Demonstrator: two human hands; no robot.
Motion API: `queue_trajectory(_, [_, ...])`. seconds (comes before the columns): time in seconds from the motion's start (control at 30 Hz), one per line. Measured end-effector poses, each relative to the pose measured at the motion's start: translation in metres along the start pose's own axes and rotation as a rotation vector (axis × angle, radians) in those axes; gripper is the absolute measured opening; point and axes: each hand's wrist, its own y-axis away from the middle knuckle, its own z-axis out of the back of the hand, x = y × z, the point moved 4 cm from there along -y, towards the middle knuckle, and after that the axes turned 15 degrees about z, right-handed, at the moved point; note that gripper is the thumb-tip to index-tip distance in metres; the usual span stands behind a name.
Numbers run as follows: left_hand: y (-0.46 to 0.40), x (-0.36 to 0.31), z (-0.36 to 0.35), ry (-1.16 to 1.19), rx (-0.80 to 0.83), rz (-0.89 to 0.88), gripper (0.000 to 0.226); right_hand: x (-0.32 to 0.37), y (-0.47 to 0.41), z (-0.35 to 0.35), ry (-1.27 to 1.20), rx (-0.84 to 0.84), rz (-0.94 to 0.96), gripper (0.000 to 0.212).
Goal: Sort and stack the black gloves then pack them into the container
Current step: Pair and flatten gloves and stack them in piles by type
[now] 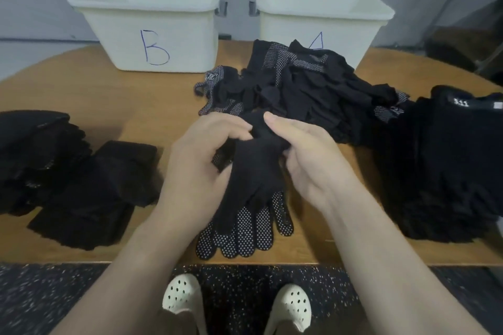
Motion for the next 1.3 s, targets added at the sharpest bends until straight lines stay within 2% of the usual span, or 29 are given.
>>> queue_trajectory(0.13, [0.005, -0.003, -0.003, 0.052, 0.029, 0.085, 0.028, 0.003, 0.003, 0.008, -0.120, -0.006, -0.056, 0.029])
queue_trajectory(0.23, [0.005, 0.001, 0.000, 0.101, 0.019, 0.298, 0.042, 0.009, 0.005, 0.011, -0.118, 0.030, -0.003, 0.027])
queue_trajectory(0.3, [0.003, 0.006, 0.002, 0.186, 0.045, 0.414, 0.042, 0.013, 0.006, 0.014, -0.128, 0.022, 0.049, 0.029])
queue_trajectory(0.47, [0.003, 0.012, -0.005, 0.704, 0.284, 0.638, 0.019, 0.022, 0.007, 0.018, -0.185, -0.005, 0.134, 0.029])
queue_trajectory(0.57, [0.005, 0.009, -0.011, 0.980, 0.417, 0.681, 0.056, 0.026, 0.006, 0.017, -0.156, 0.011, 0.202, 0.028])
queue_trajectory(0.63, [0.005, -0.001, -0.010, 1.123, 0.540, 0.631, 0.046, 0.028, 0.007, 0.015, -0.121, 0.025, 0.255, 0.026])
queue_trajectory(0.7, [0.005, -0.002, -0.007, 1.107, 0.524, 0.625, 0.037, 0.030, 0.008, 0.013, -0.083, 0.040, 0.293, 0.025])
queue_trajectory(0.83, [0.004, 0.007, -0.009, 0.927, 0.324, 0.701, 0.038, 0.034, 0.011, 0.009, 0.011, 0.015, 0.398, 0.016])
queue_trajectory(0.9, [0.003, 0.007, -0.008, 0.872, 0.282, 0.666, 0.039, 0.036, 0.012, 0.008, 0.139, 0.000, 0.470, 0.011])
queue_trajectory(1.0, [0.001, 0.005, -0.005, 0.798, 0.240, 0.607, 0.023, 0.039, 0.015, 0.005, 0.368, -0.014, 0.557, 0.004])
queue_trajectory(1.1, [0.003, 0.007, -0.002, 0.771, 0.187, 0.602, 0.025, 0.040, 0.017, 0.001, 0.485, -0.024, 0.613, 0.010])
queue_trajectory(1.17, [0.004, 0.008, 0.001, 0.759, 0.162, 0.587, 0.030, 0.041, 0.018, -0.001, 0.539, -0.021, 0.631, 0.021])
queue_trajectory(1.23, [0.005, 0.007, 0.006, 0.734, 0.135, 0.572, 0.027, 0.043, 0.018, -0.003, 0.567, 0.028, 0.615, 0.018])
queue_trajectory(1.3, [0.005, 0.007, 0.014, 0.703, 0.098, 0.556, 0.024, 0.047, 0.021, -0.007, 0.559, 0.176, 0.504, 0.017])
